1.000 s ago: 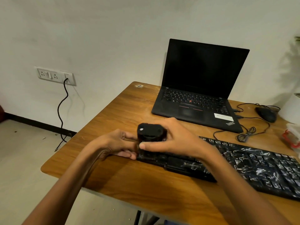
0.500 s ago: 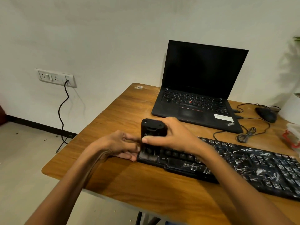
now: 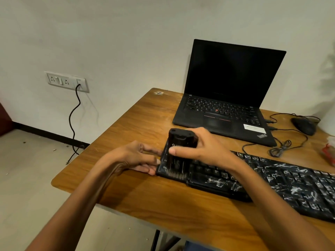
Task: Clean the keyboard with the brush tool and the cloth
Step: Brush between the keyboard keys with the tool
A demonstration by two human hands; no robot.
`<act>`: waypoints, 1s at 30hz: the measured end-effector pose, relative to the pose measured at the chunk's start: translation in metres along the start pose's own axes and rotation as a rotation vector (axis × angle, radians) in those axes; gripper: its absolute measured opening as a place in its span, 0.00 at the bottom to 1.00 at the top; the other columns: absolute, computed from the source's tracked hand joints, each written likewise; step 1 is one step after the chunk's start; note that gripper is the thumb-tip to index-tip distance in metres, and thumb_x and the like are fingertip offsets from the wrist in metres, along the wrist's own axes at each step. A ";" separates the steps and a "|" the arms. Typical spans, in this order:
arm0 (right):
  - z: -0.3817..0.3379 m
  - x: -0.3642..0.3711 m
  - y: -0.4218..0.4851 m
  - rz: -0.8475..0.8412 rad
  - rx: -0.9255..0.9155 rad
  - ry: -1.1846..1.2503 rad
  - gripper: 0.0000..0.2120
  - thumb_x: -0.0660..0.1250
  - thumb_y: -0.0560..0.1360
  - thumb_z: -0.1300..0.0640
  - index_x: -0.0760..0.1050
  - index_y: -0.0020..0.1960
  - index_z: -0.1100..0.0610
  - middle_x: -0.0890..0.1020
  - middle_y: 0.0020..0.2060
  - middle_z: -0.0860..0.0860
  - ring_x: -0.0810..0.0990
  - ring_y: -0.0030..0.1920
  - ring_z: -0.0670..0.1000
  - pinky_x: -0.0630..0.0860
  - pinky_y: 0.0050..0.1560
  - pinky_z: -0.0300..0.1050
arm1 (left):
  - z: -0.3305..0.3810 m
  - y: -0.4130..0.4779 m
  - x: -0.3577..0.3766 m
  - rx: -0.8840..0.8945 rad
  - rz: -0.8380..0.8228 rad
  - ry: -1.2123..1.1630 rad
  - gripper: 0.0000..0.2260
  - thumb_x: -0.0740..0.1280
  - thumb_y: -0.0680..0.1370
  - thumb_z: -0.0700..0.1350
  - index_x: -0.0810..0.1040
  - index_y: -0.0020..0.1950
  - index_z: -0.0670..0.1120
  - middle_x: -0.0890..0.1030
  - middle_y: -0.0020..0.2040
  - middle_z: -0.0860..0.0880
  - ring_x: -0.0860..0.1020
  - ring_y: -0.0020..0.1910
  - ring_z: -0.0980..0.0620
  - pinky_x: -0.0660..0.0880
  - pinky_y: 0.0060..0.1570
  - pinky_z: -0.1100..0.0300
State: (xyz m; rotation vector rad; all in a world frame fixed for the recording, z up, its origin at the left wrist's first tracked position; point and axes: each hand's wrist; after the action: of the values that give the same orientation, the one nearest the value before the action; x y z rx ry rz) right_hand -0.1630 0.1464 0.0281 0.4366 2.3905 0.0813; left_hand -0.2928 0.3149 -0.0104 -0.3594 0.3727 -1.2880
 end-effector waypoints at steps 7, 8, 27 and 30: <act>0.004 -0.013 -0.012 0.006 0.029 -0.012 0.18 0.73 0.66 0.45 0.76 0.43 0.59 0.81 0.36 0.53 0.79 0.35 0.48 0.74 0.34 0.41 | -0.001 0.002 0.001 -0.007 0.020 0.004 0.15 0.69 0.71 0.35 0.78 0.57 0.46 0.84 0.39 0.40 0.82 0.29 0.53 0.77 0.27 0.67; 0.005 -0.013 -0.014 0.011 0.046 -0.022 0.18 0.73 0.65 0.44 0.76 0.43 0.59 0.82 0.36 0.53 0.80 0.35 0.48 0.74 0.35 0.41 | -0.001 0.002 0.001 -0.012 0.015 0.002 0.16 0.68 0.71 0.35 0.77 0.57 0.46 0.84 0.39 0.40 0.82 0.29 0.52 0.77 0.26 0.67; -0.016 0.018 -0.002 0.006 -0.124 -0.177 0.12 0.71 0.68 0.46 0.75 0.41 0.53 0.79 0.34 0.48 0.77 0.34 0.48 0.72 0.32 0.41 | 0.002 -0.002 0.002 -0.036 0.018 0.004 0.08 0.67 0.73 0.35 0.79 0.47 0.47 0.83 0.37 0.40 0.82 0.30 0.52 0.78 0.29 0.67; -0.013 0.001 0.001 0.138 -0.154 -0.208 0.09 0.71 0.69 0.47 0.75 0.42 0.51 0.79 0.34 0.46 0.76 0.34 0.46 0.71 0.33 0.38 | 0.001 -0.001 0.001 -0.035 0.018 0.004 0.11 0.67 0.72 0.35 0.78 0.51 0.48 0.83 0.37 0.40 0.82 0.30 0.51 0.78 0.29 0.66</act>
State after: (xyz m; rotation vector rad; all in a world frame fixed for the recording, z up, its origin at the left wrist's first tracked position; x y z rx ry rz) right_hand -0.1720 0.1483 0.0375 0.5110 2.1308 0.2677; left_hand -0.2932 0.3137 -0.0092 -0.3816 0.4017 -1.2658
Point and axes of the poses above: each hand's wrist, its own y-axis towards the middle knuckle, its own x-axis out of the palm, z = x × y
